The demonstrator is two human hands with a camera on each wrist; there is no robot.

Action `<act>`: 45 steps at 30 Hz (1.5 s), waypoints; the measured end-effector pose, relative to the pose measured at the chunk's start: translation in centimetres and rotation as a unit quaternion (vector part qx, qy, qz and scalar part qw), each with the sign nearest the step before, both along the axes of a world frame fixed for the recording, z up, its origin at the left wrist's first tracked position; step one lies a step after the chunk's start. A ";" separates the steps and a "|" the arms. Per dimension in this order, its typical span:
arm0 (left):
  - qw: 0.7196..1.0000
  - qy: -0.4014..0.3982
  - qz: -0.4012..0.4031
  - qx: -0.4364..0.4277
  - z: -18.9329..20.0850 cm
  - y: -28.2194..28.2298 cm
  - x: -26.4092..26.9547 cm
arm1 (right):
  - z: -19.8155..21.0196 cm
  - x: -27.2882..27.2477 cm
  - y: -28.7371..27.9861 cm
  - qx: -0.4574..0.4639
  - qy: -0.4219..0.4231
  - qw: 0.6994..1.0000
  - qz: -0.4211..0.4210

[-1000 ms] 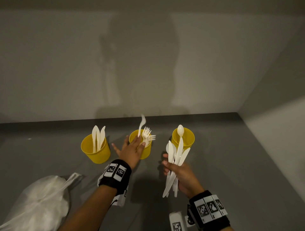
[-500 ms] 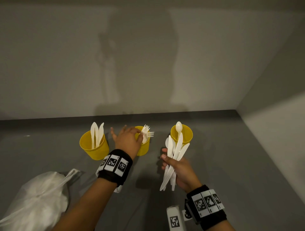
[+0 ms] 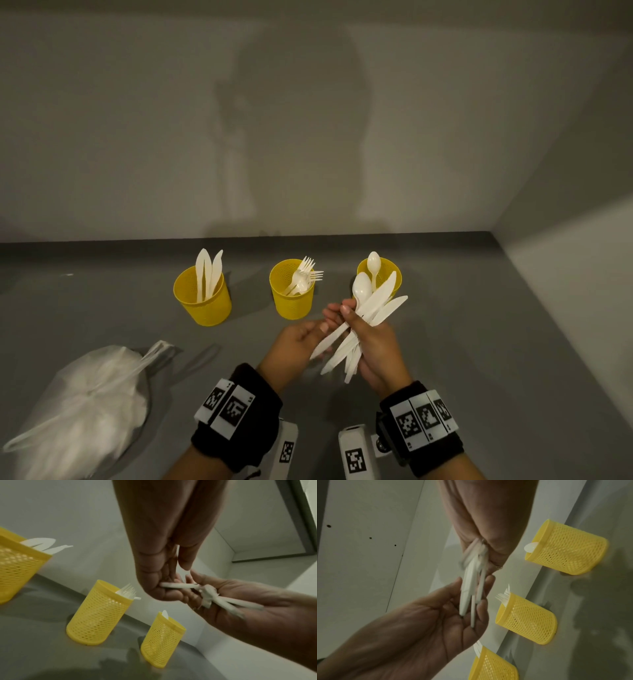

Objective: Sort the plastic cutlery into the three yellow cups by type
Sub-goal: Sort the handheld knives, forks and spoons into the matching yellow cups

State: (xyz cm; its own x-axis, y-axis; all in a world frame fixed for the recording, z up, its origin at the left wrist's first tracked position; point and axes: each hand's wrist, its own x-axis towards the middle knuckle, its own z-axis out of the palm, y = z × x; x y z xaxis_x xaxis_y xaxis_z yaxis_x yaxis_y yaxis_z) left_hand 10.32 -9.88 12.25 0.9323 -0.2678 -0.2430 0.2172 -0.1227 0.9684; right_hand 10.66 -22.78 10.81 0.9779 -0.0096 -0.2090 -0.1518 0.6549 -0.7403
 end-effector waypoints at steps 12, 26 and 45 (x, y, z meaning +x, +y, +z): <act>0.978 -0.167 0.040 0.120 -1.1 -0.2 -2.5 | -1.0 -0.2 2.8 -0.064 0.037 0.997 -0.026; 0.978 0.070 0.142 -0.136 -0.3 3.2 0.2 | -0.2 -0.5 2.3 -0.077 0.003 0.993 0.084; 0.916 -0.004 0.350 0.194 0.5 16.9 10.6 | -0.5 -0.3 3.1 -0.159 0.009 0.981 0.109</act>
State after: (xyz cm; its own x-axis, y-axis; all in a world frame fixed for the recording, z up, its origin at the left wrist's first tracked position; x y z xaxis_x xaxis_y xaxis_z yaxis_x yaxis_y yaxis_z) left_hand 20.90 7.00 12.71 0.8446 0.5026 -0.1848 0.3669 -0.2919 0.8832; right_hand 10.38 -19.73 10.31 0.9603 0.1313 -0.2463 -0.2771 0.3420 -0.8979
